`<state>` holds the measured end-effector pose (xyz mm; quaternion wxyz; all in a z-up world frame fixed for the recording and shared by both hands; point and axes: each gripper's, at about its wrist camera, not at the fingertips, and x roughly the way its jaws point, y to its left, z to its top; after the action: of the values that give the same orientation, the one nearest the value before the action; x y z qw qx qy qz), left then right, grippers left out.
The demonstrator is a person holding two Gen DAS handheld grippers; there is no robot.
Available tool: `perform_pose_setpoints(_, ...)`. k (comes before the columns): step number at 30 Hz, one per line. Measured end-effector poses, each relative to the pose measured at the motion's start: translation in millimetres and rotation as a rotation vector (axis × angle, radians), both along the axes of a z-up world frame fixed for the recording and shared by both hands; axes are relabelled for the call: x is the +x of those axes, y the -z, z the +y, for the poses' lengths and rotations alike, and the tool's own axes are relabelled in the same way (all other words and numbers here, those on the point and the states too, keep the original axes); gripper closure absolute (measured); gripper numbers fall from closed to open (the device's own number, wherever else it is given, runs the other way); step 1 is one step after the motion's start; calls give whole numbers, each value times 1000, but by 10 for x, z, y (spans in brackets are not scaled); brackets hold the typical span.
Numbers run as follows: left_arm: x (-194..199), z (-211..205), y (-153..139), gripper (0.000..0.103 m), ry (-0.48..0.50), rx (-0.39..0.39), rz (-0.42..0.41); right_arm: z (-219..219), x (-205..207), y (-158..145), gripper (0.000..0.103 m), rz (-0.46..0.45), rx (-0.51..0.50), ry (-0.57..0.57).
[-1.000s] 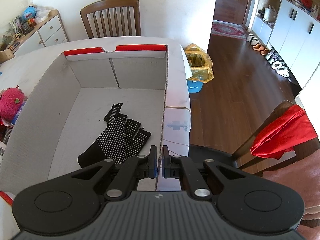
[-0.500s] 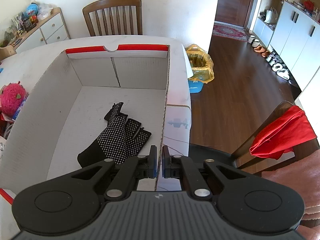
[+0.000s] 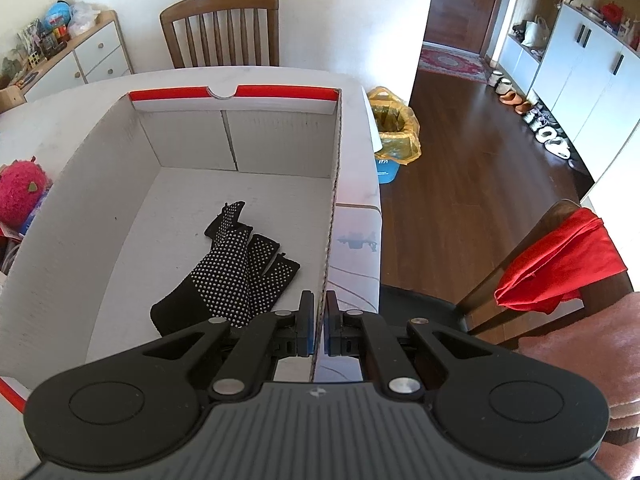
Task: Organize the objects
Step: 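Move the left gripper back to the pink fleece cloth on the table, then grasp the pink fleece cloth with the left gripper and lift it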
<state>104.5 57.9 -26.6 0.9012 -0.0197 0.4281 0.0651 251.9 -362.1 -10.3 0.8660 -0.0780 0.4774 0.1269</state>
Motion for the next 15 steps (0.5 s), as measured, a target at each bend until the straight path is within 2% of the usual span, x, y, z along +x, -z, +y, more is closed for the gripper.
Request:
perform_pose_setpoints(10, 171, 454, 413, 2, -88, 35, 67, 71, -24, 7, 99, -1, -40, 11)
perform_pose_setpoints(15, 253, 603, 587, 2, -122, 24, 100, 89, -27, 13, 99, 0, -47, 17)
